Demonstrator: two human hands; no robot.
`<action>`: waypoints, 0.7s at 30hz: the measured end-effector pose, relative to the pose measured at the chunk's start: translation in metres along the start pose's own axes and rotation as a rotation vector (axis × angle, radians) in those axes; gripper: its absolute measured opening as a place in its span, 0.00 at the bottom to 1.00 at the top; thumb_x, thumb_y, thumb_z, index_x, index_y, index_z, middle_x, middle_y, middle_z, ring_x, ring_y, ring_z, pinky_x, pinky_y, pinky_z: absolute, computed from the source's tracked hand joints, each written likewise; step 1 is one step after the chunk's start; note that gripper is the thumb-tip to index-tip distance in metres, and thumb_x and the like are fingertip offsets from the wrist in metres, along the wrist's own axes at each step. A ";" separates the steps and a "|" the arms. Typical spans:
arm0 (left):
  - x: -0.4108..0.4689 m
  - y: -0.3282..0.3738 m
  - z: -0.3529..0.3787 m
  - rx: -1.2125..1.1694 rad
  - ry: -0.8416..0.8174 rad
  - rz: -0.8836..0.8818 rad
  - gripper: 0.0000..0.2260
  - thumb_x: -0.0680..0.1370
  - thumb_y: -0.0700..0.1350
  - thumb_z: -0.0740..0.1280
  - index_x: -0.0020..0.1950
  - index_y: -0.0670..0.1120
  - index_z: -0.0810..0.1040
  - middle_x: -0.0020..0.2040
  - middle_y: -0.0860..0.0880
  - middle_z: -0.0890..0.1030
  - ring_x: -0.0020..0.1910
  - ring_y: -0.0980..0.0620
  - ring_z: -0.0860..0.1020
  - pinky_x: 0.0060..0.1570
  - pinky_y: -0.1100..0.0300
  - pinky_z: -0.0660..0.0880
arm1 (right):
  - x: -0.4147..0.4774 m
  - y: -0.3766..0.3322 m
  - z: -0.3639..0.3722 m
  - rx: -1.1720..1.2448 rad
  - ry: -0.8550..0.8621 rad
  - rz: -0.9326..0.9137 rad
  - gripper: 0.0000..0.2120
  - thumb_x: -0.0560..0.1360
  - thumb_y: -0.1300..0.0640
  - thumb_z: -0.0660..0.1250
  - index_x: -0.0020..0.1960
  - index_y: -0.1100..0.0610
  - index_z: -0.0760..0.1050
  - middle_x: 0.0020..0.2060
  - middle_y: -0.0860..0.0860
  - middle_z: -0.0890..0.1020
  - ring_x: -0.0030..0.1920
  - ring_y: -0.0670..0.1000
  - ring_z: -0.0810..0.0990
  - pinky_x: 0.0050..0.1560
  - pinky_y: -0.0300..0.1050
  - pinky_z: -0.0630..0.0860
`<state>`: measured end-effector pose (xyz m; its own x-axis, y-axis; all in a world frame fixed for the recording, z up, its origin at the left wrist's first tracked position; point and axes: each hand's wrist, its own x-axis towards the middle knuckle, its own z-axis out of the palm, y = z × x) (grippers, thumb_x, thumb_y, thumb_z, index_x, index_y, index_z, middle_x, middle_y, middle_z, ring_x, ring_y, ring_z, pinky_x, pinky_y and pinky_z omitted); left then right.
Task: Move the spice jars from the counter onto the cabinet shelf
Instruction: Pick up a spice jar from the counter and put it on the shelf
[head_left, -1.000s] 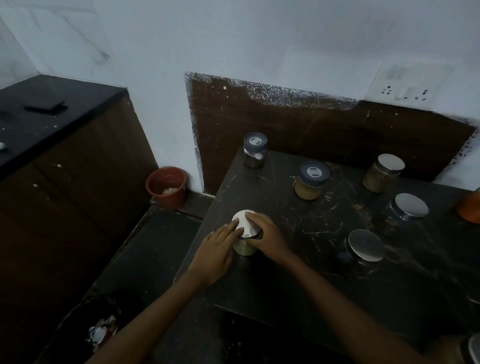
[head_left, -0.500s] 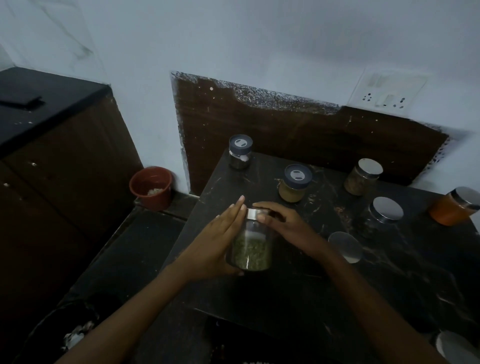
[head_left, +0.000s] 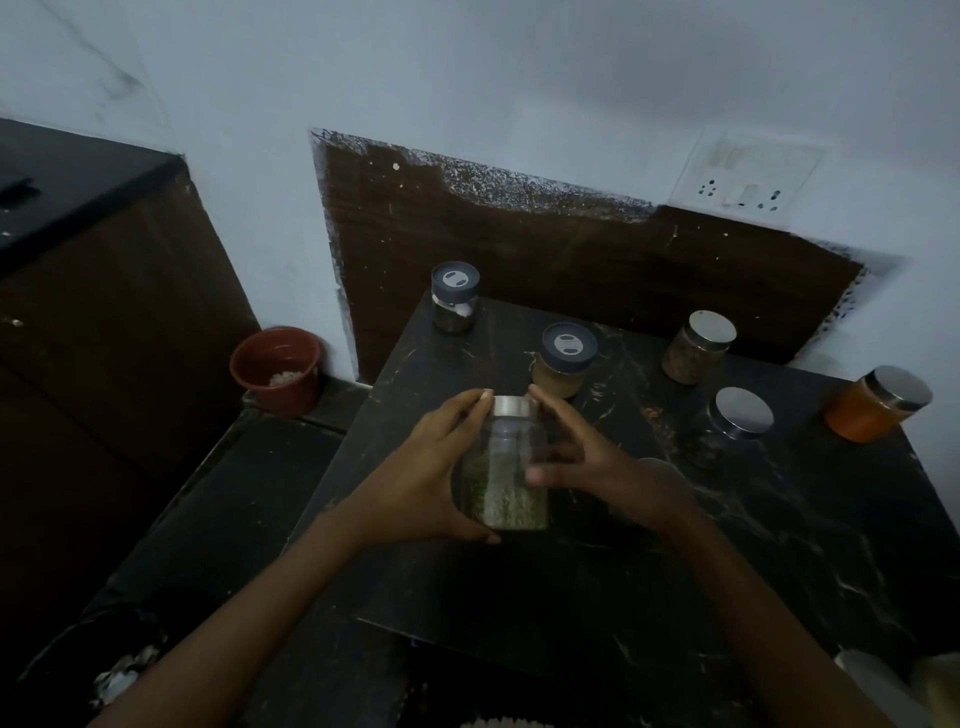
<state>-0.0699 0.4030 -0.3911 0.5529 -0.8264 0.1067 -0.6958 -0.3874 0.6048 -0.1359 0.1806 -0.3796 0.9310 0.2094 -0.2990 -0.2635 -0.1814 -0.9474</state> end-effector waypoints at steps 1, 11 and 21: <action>0.001 0.000 0.000 -0.011 0.000 -0.009 0.56 0.61 0.61 0.77 0.76 0.56 0.40 0.74 0.63 0.44 0.73 0.59 0.50 0.70 0.56 0.63 | -0.004 0.001 -0.001 -0.051 -0.040 -0.006 0.50 0.64 0.53 0.76 0.72 0.34 0.47 0.73 0.45 0.58 0.66 0.46 0.70 0.61 0.47 0.74; 0.005 0.001 0.005 -0.174 -0.036 -0.073 0.59 0.60 0.59 0.78 0.76 0.57 0.37 0.73 0.67 0.41 0.73 0.63 0.52 0.67 0.59 0.68 | -0.005 0.006 0.007 -0.538 0.047 -0.132 0.64 0.56 0.48 0.81 0.70 0.31 0.33 0.66 0.28 0.43 0.70 0.39 0.49 0.69 0.45 0.59; 0.008 0.009 0.007 -0.367 -0.034 -0.107 0.59 0.61 0.52 0.80 0.76 0.58 0.38 0.71 0.67 0.46 0.69 0.69 0.56 0.65 0.70 0.66 | -0.019 -0.009 -0.010 -0.614 -0.040 -0.101 0.64 0.59 0.49 0.80 0.63 0.26 0.26 0.61 0.21 0.35 0.63 0.27 0.46 0.60 0.25 0.51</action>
<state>-0.0757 0.3901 -0.3904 0.5937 -0.8047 0.0053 -0.4212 -0.3051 0.8541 -0.1487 0.1684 -0.3642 0.9305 0.2876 -0.2268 0.0295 -0.6761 -0.7362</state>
